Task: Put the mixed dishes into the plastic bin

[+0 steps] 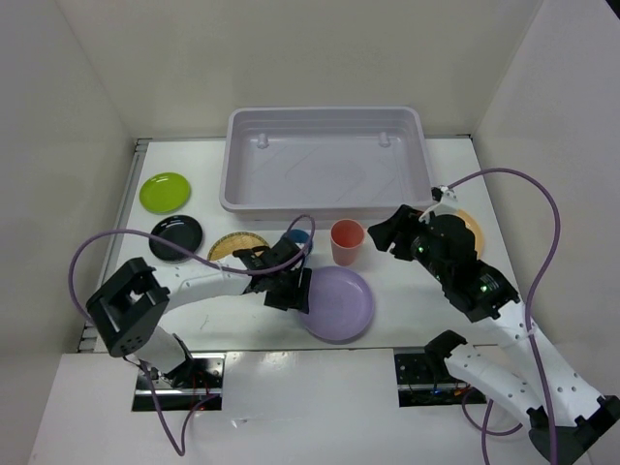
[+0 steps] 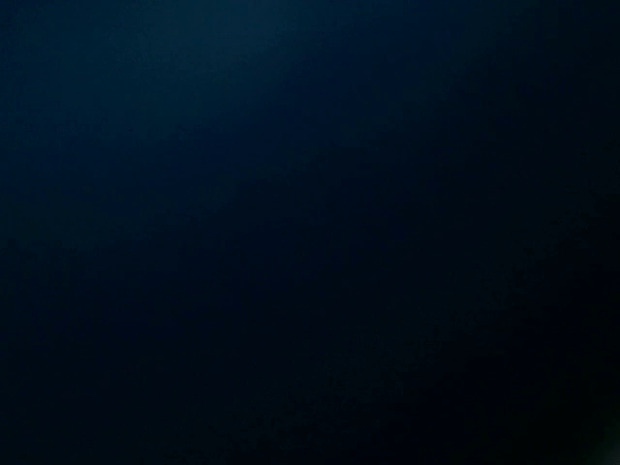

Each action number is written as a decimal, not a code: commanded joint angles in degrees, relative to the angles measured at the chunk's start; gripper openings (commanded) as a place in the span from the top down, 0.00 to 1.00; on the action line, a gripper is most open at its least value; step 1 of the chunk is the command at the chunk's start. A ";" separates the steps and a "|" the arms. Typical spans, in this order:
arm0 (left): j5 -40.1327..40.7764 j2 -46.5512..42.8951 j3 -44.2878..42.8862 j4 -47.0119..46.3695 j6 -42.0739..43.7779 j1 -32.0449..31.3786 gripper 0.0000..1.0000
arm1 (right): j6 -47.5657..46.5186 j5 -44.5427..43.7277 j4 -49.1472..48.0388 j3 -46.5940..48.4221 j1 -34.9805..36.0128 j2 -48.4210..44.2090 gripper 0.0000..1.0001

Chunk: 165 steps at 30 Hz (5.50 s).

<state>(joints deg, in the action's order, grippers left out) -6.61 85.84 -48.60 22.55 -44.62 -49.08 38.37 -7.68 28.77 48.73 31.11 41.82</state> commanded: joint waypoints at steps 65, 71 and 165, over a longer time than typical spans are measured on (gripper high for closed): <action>20.05 -26.52 -18.62 25.17 -1.79 0.03 1.00 | 1.09 1.17 -4.43 3.30 0.35 -1.48 0.30; 23.40 -23.28 -24.87 21.08 0.49 6.52 1.00 | 0.57 1.18 -4.96 3.83 0.35 -0.95 0.30; -6.13 25.34 -131.14 48.12 9.46 36.42 0.02 | 26.93 19.46 -24.72 -31.67 -65.48 12.05 0.20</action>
<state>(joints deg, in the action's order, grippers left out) -12.12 113.89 -179.30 70.94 -35.99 -12.56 63.09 12.71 11.22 18.61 -34.37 53.19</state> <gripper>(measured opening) 0.978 0.801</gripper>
